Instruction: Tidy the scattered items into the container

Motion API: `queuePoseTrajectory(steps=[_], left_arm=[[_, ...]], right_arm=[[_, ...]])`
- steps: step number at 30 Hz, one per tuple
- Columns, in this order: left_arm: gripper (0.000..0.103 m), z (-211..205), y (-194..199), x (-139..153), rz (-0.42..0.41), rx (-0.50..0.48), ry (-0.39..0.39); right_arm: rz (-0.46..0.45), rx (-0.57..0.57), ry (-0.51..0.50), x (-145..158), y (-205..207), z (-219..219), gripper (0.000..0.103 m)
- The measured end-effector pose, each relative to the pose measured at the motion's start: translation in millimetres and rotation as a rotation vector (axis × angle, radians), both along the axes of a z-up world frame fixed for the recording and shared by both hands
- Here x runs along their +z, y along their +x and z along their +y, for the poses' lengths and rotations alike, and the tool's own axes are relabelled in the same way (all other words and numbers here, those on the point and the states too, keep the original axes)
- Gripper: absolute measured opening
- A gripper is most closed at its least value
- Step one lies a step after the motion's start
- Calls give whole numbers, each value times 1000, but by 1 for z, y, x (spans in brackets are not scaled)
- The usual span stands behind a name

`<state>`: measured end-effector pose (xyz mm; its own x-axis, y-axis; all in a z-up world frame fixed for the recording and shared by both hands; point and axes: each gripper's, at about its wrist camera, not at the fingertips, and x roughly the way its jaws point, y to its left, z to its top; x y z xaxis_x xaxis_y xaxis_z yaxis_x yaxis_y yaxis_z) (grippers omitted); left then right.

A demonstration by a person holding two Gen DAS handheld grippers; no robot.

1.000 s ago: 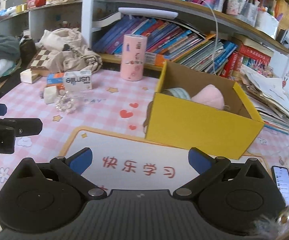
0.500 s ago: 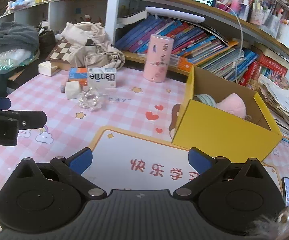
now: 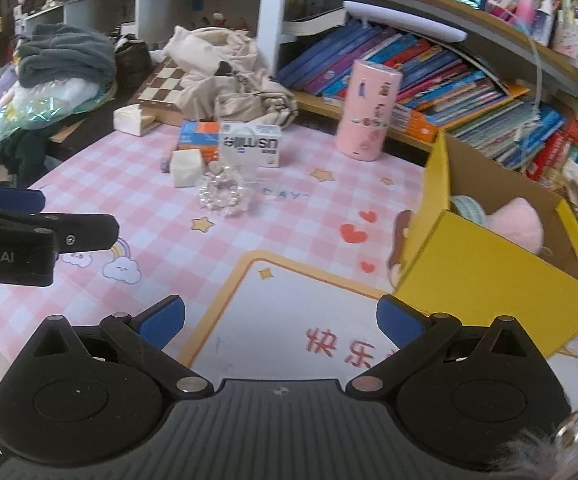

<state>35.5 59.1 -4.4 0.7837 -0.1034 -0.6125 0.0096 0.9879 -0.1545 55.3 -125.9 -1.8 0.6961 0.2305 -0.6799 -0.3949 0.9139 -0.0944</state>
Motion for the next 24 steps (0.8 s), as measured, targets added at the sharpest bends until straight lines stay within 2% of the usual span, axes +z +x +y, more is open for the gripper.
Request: queuePoseTrajectory(steps=[7,10,14,19,24], left_arm=[[98,9,20,-2,10,37,-3],[98,11,28,-5,22,45,0],[98,14,38,-10,36,63,10],[97,20,54,-18,56,93,16],[97,29,74,-23,66,120,23]], right_arm=[[22,66,18,-4,23,7,99],[50,75,23,-10,38,8,87],[79,76,32,-17,59,10,83],[95,123,43,-25,79,18,78],[83,208,42,-32,98,36,78]])
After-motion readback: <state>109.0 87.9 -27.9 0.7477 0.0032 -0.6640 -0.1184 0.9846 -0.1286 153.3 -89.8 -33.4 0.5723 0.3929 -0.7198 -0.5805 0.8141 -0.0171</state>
